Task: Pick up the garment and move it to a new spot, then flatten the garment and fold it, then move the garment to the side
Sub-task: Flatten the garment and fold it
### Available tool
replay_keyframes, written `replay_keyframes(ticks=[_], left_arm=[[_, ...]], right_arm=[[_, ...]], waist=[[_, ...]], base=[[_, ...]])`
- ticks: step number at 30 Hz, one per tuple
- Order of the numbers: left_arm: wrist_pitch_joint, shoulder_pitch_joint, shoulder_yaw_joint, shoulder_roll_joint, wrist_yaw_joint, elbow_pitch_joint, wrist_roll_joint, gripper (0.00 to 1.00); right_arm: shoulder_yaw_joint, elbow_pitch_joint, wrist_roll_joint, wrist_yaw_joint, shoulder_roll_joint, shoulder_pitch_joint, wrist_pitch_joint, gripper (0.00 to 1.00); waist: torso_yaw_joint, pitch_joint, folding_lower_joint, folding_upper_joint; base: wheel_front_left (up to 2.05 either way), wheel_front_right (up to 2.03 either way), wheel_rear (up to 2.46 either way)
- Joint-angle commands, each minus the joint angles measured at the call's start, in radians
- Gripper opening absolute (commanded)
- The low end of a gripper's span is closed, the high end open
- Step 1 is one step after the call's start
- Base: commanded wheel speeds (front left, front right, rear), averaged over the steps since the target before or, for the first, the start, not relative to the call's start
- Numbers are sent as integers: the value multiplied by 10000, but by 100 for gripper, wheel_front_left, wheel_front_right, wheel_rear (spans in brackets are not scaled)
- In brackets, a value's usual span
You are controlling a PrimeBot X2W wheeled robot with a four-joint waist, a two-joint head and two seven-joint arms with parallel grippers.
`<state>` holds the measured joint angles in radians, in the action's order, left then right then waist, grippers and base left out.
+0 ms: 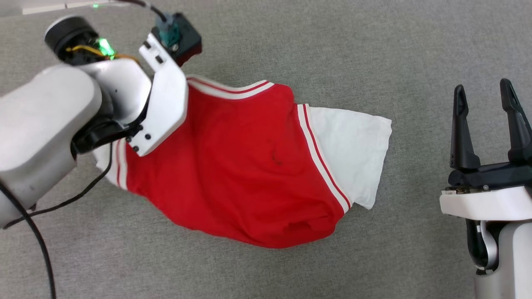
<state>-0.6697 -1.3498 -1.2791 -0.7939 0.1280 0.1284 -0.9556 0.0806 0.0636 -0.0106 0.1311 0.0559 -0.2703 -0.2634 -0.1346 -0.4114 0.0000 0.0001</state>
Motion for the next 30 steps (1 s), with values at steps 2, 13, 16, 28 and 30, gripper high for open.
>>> replay_keyframes(ticks=[2,13,16,28,30], left_arm=[[268,-200,43,115,8,-208,-95,0],[1069,-461,-14,1824,9,445,781,0],[734,54,-25,2357,9,955,1225,0],[849,943,-54,2423,11,1901,1574,100],[1129,584,-21,2357,11,1875,1505,100]], right_arm=[[-11,18,-50,-7,-49,56,-21,100],[-528,110,-155,-7,-66,-813,-21,100],[-544,85,-299,-7,-66,-928,-21,100],[-379,-74,-536,-7,-71,-714,-21,100],[-340,-98,-484,-7,-71,-602,-21,100]], waist=[[11,30,0,-1],[-683,-691,0,-1],[-877,-934,0,-1],[-979,-812,0,-1],[-848,-630,0,-1]], base=[[0,0,0],[0,0,0],[0,0,0],[0,0,0],[0,0,0]])
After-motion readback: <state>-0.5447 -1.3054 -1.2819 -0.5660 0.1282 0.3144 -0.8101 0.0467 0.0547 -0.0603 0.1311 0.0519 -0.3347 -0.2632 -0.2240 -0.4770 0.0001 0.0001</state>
